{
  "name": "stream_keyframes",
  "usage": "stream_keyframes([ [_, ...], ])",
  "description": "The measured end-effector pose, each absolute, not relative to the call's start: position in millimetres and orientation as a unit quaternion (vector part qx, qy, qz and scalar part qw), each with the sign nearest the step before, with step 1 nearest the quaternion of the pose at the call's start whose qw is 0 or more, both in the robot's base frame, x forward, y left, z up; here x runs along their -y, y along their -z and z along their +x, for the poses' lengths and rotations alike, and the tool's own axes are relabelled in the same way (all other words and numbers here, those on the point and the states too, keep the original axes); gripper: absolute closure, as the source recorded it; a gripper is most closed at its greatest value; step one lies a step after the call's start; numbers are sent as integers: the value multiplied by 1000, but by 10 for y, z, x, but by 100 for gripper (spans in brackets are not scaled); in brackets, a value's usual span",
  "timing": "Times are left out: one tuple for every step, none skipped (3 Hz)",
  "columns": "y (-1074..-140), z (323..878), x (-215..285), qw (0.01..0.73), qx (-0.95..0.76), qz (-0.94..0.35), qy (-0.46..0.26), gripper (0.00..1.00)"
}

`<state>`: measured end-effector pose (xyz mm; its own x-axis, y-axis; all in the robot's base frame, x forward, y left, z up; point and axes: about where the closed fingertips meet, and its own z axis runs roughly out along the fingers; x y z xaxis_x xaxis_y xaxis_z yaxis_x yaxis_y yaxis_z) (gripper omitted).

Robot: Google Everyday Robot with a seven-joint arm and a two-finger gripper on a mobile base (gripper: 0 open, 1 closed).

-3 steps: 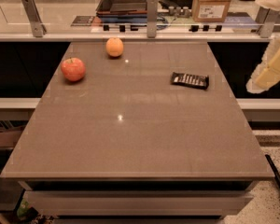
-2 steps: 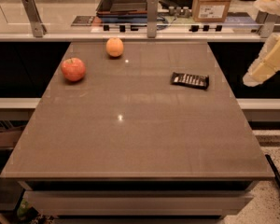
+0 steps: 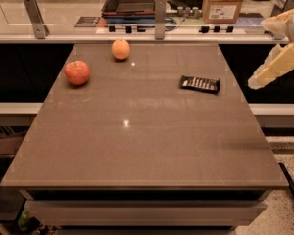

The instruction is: Pick rxbar chocolate

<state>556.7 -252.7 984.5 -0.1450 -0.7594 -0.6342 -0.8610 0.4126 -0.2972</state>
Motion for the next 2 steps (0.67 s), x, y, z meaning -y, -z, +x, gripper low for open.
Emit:
stream_keyframes([
  [-9634,5776,2613,380,-757,-522,-101,0],
  [-9380,5945,2689,385,-760,-507,-133,0],
])
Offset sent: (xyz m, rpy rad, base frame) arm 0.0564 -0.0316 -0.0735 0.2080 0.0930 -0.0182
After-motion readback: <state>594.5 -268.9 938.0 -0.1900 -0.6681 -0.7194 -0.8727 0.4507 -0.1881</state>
